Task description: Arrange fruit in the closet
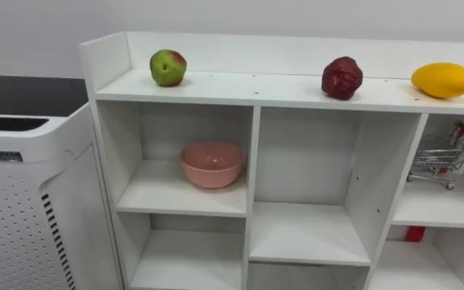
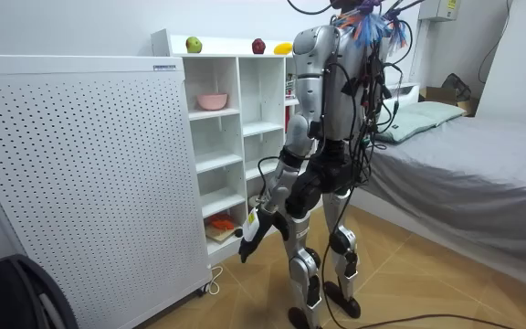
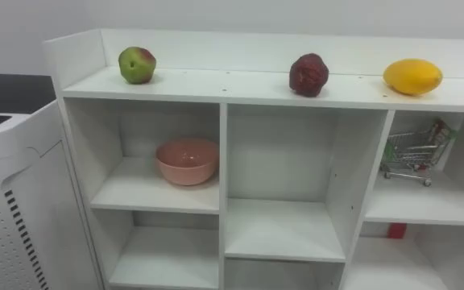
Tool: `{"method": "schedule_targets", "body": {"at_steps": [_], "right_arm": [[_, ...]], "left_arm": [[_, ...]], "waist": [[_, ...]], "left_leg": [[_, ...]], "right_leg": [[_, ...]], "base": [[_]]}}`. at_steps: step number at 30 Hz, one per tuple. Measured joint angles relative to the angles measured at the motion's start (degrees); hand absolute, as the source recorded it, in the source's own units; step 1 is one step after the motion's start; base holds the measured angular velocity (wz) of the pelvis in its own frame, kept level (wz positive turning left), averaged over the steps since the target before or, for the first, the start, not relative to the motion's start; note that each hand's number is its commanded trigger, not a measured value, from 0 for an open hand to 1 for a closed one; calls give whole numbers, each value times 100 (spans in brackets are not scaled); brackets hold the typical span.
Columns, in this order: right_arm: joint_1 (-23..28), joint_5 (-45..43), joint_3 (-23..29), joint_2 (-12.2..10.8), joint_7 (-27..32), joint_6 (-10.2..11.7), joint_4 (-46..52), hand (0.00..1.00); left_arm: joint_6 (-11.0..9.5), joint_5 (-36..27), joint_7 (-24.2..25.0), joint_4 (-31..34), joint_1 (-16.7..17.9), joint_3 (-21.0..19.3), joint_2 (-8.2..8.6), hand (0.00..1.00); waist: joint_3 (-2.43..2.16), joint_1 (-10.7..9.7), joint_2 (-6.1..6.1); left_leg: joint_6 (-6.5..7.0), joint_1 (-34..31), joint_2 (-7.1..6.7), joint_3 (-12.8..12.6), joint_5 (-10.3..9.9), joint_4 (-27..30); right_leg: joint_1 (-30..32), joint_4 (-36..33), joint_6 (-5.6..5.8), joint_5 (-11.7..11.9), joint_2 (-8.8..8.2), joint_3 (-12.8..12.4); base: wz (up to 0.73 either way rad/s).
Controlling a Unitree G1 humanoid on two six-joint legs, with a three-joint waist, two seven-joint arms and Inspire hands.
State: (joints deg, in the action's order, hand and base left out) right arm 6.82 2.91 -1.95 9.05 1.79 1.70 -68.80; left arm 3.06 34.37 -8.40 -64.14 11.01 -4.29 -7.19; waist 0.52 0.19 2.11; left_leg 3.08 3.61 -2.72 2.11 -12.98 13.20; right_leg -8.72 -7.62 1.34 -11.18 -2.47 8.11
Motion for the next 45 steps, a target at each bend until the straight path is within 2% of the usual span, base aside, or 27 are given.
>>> {"method": "schedule_targets", "body": {"at_steps": [7,8,9,11,15,18,21,23,25,29,34,35,36,38,40,45], "right_arm": [[10,229,110,-30,139,18,-11,0],[20,389,113,-31,166,19,-15,0],[48,608,114,-30,200,20,-14,0],[90,998,125,-32,266,22,-13,0],[83,1583,606,-64,338,18,-3,0],[50,2257,1159,-59,557,18,90,0],[-11,2908,1881,-43,990,18,693,0],[-81,3065,2094,-13,1273,40,1169,0],[-146,3053,2209,5,1585,75,1797,0],[-300,2912,2326,77,2308,264,3703,0],[-353,1860,2342,161,2989,582,5448,0],[-387,1622,2348,220,3146,630,5609,0],[-425,1541,2352,247,3320,589,5917,0],[-491,1232,2349,264,3503,572,6542,0],[-648,984,2332,389,3641,575,6979,0],[-1305,544,2330,984,3746,592,7368,0]], "left_arm": [[-2,-6,-23,12,2,-2,-2,0],[-2,-6,-26,12,0,-3,-2,0],[-4,-1,-45,12,0,-3,2,0],[-24,-1,-136,13,-2,-8,11,0],[-71,-6,-238,77,10,-35,9,0],[-120,-9,-366,78,40,-249,4,0],[-243,-8,-528,156,106,-485,-1,0],[-273,-12,-586,179,103,-499,-15,0],[-309,-22,-657,204,122,-500,-44,0],[-344,-55,-717,229,161,-514,-55,0],[-318,-41,-672,318,292,-487,-39,0],[-290,-49,-602,442,296,-482,-39,0],[-279,-120,-535,608,294,-448,-43,0],[-278,-120,-427,699,201,-440,-45,0],[-261,-111,-312,747,104,-431,-66,0],[-204,-118,105,1007,-44,-372,-130,0]], "waist": [[-10,-9,-36],[-32,-20,-74],[-23,-20,-57],[-45,-19,-91],[-68,-104,-114],[-55,-173,-132],[-68,-207,-76],[-63,-226,-82],[-72,-282,-64],[-72,-281,-44],[-78,-259,-3],[-62,-249,-12],[-84,-231,27],[-87,-226,-13],[-88,-190,-23],[-72,-178,-33]], "left_leg": [[1,-26,-1,-33,2,1],[2,-16,-1,-36,2,7],[2,4,-1,-36,2,7],[2,14,2,-36,1,6],[3,21,-4,-42,2,1],[3,137,-5,-64,3,-71],[2,200,9,-160,3,-157],[3,201,6,-182,4,-167],[4,210,6,-193,5,-166],[2,183,10,-222,22,-189],[1,115,9,-196,23,-106],[0,91,12,-199,23,-97],[0,73,13,-199,23,-105],[-1,10,9,-199,25,-123],[1,-9,-2,-193,84,-145],[-3,-41,13,-175,85,-151]], "right_leg": [[22,-18,1,5,3,-14],[-23,-13,0,5,4,-21],[-36,-12,0,5,4,-31],[-34,-12,0,5,6,-59],[-56,-23,-1,5,18,-142],[-128,-11,-6,4,28,-169],[-126,-11,-16,-20,26,-233],[-117,-6,-15,-19,22,-255],[-106,-20,-11,-22,20,-260],[-21,-43,-8,-23,29,-318],[-29,-24,-11,-19,36,-297],[-20,-32,-14,-17,36,-291],[27,-74,-15,-17,35,-299],[111,-105,-15,-17,34,-312],[116,-135,-17,-7,24,-306],[144,-157,-25,3,22,-198]], "base": [[0],[0],[0],[0],[0],[-5],[-13],[-6],[0],[-4],[7],[13],[6],[-2],[-2],[4]]}}
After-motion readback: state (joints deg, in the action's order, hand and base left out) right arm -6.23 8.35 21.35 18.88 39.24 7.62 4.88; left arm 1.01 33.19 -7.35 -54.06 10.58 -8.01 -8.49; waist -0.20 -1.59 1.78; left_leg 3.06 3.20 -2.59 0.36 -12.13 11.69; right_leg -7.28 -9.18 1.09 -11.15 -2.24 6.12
